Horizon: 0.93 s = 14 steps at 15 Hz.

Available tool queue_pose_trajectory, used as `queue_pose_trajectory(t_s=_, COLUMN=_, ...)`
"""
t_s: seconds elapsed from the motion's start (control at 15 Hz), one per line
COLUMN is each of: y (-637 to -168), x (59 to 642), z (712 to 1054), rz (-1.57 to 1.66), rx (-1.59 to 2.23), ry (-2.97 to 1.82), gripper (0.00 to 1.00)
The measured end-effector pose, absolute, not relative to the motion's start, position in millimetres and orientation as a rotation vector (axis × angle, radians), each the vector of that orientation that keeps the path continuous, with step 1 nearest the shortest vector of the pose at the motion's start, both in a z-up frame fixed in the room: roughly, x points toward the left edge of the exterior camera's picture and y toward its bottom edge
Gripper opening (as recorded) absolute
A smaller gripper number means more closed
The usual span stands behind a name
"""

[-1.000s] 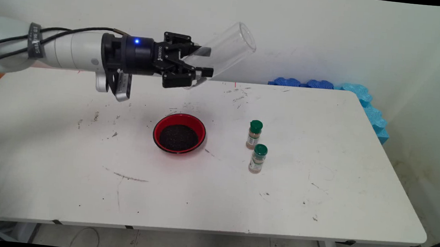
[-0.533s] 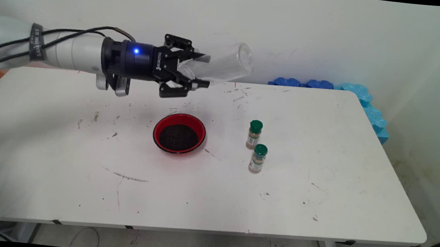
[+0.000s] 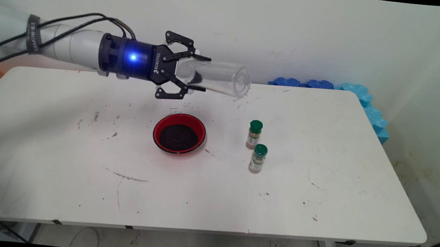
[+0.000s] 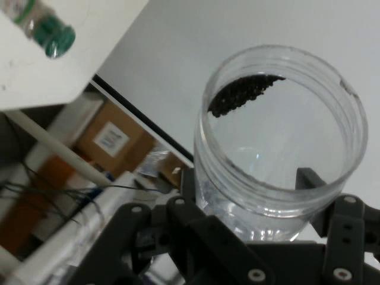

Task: Pour the black seasoning powder in the red bowl

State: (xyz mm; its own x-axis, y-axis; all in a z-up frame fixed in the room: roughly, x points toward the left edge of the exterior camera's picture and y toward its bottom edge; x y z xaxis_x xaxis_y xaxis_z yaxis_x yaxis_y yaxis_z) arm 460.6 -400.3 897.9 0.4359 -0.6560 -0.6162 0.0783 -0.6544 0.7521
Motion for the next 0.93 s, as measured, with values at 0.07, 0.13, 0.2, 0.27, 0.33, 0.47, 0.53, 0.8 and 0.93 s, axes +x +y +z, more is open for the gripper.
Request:
queue_pose_trajectory(t_s=0.07, y=-401.2, x=461.3, z=900.3, rz=-1.238, rx=1.939, ry=-0.538, gripper=0.00)
queue_pose_trajectory(t_s=0.13, y=-401.8, x=461.7, z=901.9, rz=-1.216, rx=1.928, ry=-0.573, gripper=0.00)
queue_pose_trajectory(t_s=0.2, y=-403.0, x=462.5, z=904.4, rz=-1.181, rx=1.911, ry=-0.624, gripper=0.00)
queue_pose_trajectory(t_s=0.27, y=-404.1, x=463.3, z=907.4, rz=-1.141, rx=1.889, ry=-0.685, gripper=0.00)
queue_pose_trajectory(t_s=0.33, y=-405.2, x=464.1, z=910.2, rz=-1.101, rx=1.866, ry=-0.746, gripper=0.00)
queue_pose_trajectory(t_s=0.47, y=-407.7, x=465.8, z=915.5, rz=-1.024, rx=1.821, ry=-0.859, gripper=0.00)
queue_pose_trajectory(t_s=0.53, y=-409.0, x=466.8, z=918.2, rz=-0.982, rx=1.795, ry=-0.921, gripper=0.00)
queue_pose_trajectory(t_s=0.8, y=-412.4, x=469.0, z=929.5, rz=-0.846, rx=1.697, ry=-1.119, gripper=0.00)
queue_pose_trajectory(t_s=0.93, y=-413.3, x=469.0, z=934.5, rz=-0.796, rx=1.656, ry=-1.190, gripper=0.00)
